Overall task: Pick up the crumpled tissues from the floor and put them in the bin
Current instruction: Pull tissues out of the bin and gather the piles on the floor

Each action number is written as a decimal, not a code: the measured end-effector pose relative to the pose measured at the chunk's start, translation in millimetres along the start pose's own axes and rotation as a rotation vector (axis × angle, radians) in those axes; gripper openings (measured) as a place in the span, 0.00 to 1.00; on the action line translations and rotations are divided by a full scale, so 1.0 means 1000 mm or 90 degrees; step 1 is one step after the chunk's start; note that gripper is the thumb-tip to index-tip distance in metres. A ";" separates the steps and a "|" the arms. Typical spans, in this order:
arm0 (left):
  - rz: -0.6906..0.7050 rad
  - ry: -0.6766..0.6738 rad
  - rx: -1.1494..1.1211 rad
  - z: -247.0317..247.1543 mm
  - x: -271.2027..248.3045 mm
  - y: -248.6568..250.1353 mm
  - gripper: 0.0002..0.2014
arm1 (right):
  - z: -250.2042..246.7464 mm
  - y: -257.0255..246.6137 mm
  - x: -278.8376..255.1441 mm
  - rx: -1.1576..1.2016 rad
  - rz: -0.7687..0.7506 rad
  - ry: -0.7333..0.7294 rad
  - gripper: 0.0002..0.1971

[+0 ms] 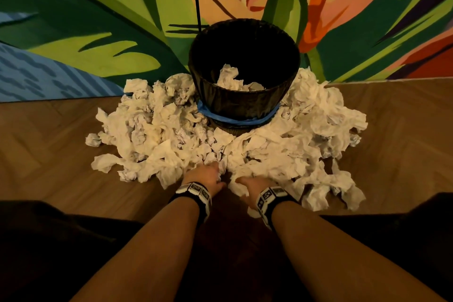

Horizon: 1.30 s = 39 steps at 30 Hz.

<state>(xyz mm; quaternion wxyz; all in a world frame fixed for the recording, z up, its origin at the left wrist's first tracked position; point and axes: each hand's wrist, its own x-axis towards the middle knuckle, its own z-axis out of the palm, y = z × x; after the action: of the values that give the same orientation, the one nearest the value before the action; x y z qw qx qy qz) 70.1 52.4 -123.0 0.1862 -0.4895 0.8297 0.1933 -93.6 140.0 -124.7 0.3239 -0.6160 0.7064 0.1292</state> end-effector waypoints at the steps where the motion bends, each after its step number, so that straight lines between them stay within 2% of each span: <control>1: -0.027 -0.015 -0.008 0.003 0.000 0.001 0.29 | 0.001 0.000 0.001 -0.007 0.003 -0.017 0.28; 3: -0.057 -0.036 -0.006 0.007 0.001 0.004 0.29 | 0.001 0.001 0.002 -0.021 0.009 -0.046 0.28; 7: -0.038 -0.022 -0.001 0.010 0.004 0.008 0.18 | -0.008 0.001 0.004 -0.024 0.024 -0.076 0.20; 11: -0.025 -0.007 -0.058 0.008 0.006 0.007 0.16 | -0.014 -0.001 0.004 0.027 0.043 -0.043 0.11; 14: 0.002 0.035 -0.100 0.006 0.004 0.009 0.20 | -0.009 0.001 -0.001 0.167 0.086 0.042 0.06; 16: 0.007 0.067 -0.131 0.003 0.002 0.007 0.21 | -0.013 0.002 -0.001 0.279 0.129 0.060 0.04; 20: -0.021 0.152 -0.207 -0.005 -0.004 -0.001 0.15 | -0.029 0.000 0.005 0.347 0.159 0.006 0.18; 23: -0.028 0.154 -0.308 -0.008 -0.008 -0.005 0.11 | -0.035 0.004 0.006 0.422 0.168 0.030 0.18; 25: -0.011 0.138 -0.403 -0.008 -0.010 -0.005 0.10 | -0.040 0.004 0.004 0.558 0.208 0.070 0.16; 28: 0.085 0.092 -0.450 -0.010 -0.011 -0.001 0.24 | -0.050 0.003 0.004 0.726 0.263 0.143 0.12; 30: 0.149 0.061 -0.459 -0.013 -0.012 0.005 0.31 | -0.057 0.001 0.001 0.809 0.226 0.169 0.07; 31: 0.165 0.053 -0.460 -0.014 -0.012 0.009 0.30 | -0.060 -0.001 -0.001 0.832 0.194 0.174 0.09; 33: 0.163 0.054 -0.468 -0.015 -0.012 0.016 0.18 | -0.065 -0.004 -0.005 0.835 0.141 0.186 0.14; 34: 0.153 0.062 -0.475 -0.016 -0.012 0.020 0.09 | -0.068 -0.007 -0.007 0.825 0.131 0.197 0.14; 35: 0.147 0.076 -0.478 -0.020 -0.012 0.022 0.04 | -0.071 -0.008 -0.008 0.815 0.125 0.213 0.13; 39: 0.114 0.163 -0.465 -0.027 -0.010 0.019 0.09 | -0.076 -0.005 -0.006 0.802 0.125 0.304 0.10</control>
<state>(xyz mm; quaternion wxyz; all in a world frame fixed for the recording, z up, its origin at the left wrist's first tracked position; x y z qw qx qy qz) 54.4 55.3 -92.5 -0.1229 -0.4693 0.7621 0.4288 -110.9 99.4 -62.1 0.4427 -0.2542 0.7517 -0.4176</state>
